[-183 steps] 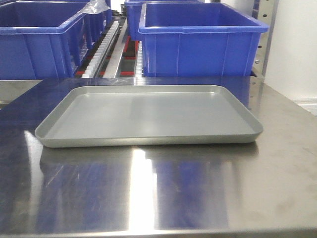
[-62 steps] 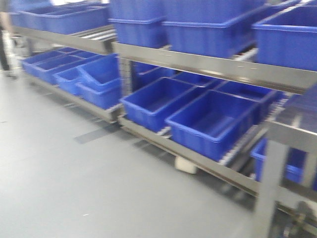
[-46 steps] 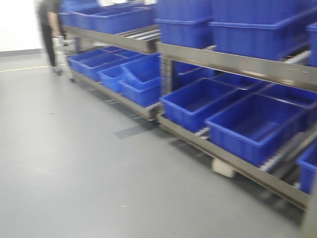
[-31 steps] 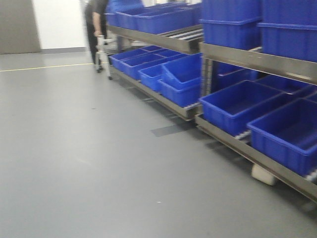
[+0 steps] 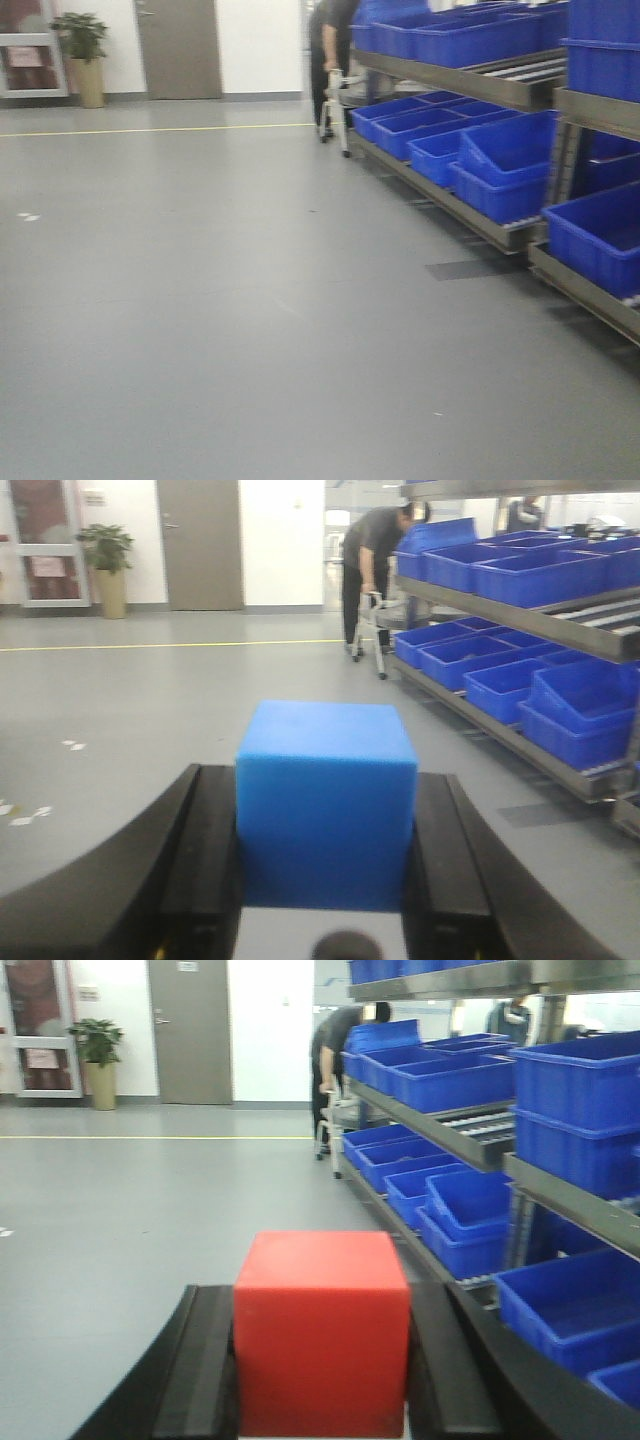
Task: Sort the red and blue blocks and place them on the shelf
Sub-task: 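Drive the base across the room carrying both cubes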
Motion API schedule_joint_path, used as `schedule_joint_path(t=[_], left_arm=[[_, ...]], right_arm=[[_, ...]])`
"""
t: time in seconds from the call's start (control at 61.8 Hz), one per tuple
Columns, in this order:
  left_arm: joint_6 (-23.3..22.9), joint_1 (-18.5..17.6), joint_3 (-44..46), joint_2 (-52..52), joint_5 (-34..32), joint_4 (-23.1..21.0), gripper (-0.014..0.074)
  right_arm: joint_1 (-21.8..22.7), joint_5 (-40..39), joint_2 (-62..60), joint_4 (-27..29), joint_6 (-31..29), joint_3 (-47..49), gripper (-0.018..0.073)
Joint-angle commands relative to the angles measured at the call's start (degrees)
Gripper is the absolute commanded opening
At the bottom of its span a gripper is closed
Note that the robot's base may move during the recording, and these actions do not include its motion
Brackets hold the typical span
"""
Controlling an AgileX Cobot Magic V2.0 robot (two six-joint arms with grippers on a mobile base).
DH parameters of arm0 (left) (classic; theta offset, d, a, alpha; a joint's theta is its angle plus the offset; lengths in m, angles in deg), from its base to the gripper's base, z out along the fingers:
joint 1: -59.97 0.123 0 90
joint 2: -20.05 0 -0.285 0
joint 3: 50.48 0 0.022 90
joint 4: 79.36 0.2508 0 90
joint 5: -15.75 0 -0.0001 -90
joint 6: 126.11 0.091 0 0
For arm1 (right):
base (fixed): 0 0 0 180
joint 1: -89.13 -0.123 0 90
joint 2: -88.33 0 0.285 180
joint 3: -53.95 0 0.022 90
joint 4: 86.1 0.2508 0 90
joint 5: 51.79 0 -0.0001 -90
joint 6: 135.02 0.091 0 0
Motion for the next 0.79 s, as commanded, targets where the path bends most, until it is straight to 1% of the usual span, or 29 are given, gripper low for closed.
schedule_joint_path(t=[0.0, 0.776], left_arm=[[-0.09, -0.03, 1.8, -0.25, -5.55, -0.45, 0.0125], [-0.09, -0.03, 1.8, -0.25, -5.55, -0.45, 0.0125]], right_arm=[[0.4, -5.44, 0.34, -0.11, -0.28, 1.66, 0.0053], [0.4, -5.44, 0.34, -0.11, -0.28, 1.66, 0.0053]])
